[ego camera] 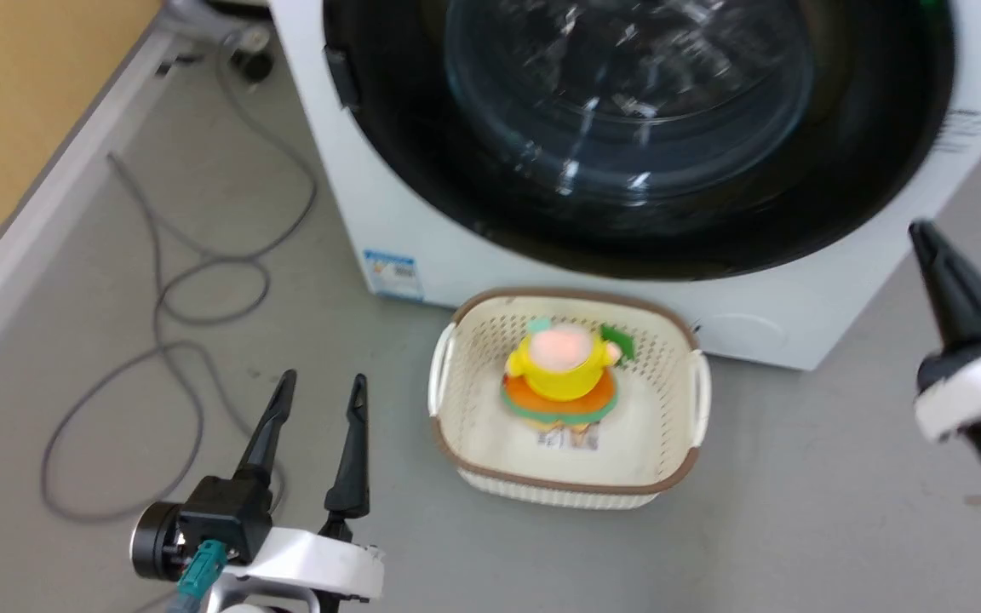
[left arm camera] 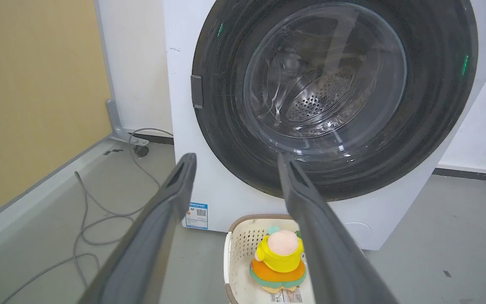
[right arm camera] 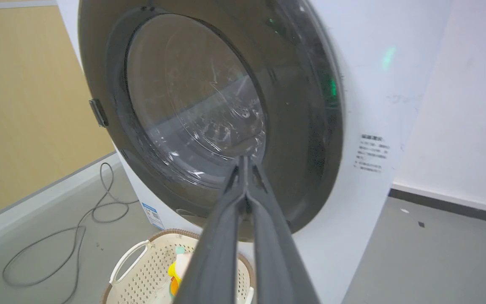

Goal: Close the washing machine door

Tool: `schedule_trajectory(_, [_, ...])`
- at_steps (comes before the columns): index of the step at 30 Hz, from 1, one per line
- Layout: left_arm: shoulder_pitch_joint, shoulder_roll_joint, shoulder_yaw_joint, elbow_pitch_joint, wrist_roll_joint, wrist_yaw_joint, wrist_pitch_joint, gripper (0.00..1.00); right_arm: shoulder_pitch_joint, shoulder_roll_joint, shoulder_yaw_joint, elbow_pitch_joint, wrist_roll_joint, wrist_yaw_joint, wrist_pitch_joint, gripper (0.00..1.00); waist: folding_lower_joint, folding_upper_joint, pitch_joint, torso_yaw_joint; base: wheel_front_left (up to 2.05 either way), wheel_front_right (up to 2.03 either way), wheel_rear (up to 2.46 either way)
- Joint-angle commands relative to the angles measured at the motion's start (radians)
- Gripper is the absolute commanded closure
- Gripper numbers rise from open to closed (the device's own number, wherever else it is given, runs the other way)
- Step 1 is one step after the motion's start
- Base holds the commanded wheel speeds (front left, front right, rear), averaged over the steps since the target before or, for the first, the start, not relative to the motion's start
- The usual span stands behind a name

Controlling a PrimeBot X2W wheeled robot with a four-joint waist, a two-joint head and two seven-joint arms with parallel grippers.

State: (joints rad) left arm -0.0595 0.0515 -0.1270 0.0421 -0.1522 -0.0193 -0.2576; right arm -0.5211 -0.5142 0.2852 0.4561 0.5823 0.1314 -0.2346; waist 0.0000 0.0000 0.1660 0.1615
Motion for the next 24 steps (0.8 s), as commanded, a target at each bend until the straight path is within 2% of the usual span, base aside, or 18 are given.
schedule_trajectory(1, [0.017, 0.002, 0.009, 0.003, 0.001, 0.002, -0.004, 0.00, 0.067, 0.029, -0.034, -0.043, -0.008, -0.001, -0.012, 1.00, 0.0000, 0.0000, -0.042, -0.038, 0.00, 0.00, 0.00])
schedule_trajectory(6, [0.039, 0.006, 0.024, 0.012, 0.002, -0.002, -0.004, 0.00, 0.233, 0.098, -0.150, -0.177, -0.076, -0.001, -0.021, 1.00, 0.0000, 0.0000, -0.081, -0.061, 0.00, 0.00, 0.00])
schedule_trajectory(13, [0.081, 0.007, 0.034, 0.022, 0.004, -0.004, -0.004, 0.00, 0.443, 0.266, -0.303, -0.329, -0.169, -0.001, -0.022, 1.00, 0.0000, 0.0000, -0.125, -0.081, 0.00, 0.00, 0.00])
schedule_trajectory(14, [0.088, 0.007, 0.035, 0.025, 0.005, -0.004, -0.004, 0.00, 0.469, 0.286, -0.317, -0.344, -0.183, -0.001, -0.021, 0.95, 0.0000, 0.0000, -0.130, -0.082, 0.00, 0.00, 0.00])
schedule_trajectory(15, [0.095, 0.008, 0.036, 0.027, 0.007, -0.004, -0.004, 0.00, 0.493, 0.306, -0.328, -0.359, -0.196, -0.001, -0.019, 0.58, 0.0000, 0.0000, -0.134, -0.083, 0.00, 0.00, 0.00])
schedule_trajectory(16, [0.101, 0.009, 0.037, 0.030, 0.009, -0.005, -0.004, 0.00, 0.515, 0.323, -0.338, -0.374, -0.214, -0.001, -0.017, 0.00, 0.0000, 0.0000, -0.139, -0.083, 0.00, 0.00, 0.00])
schedule_trajectory(24, [0.137, 0.012, 0.042, 0.028, 0.029, 0.000, -0.004, 0.00, 0.625, 0.390, -0.356, -0.444, -0.312, -0.001, 0.000, 0.00, 0.0000, 0.0000, -0.155, -0.084, 0.00, 0.00, 0.00])
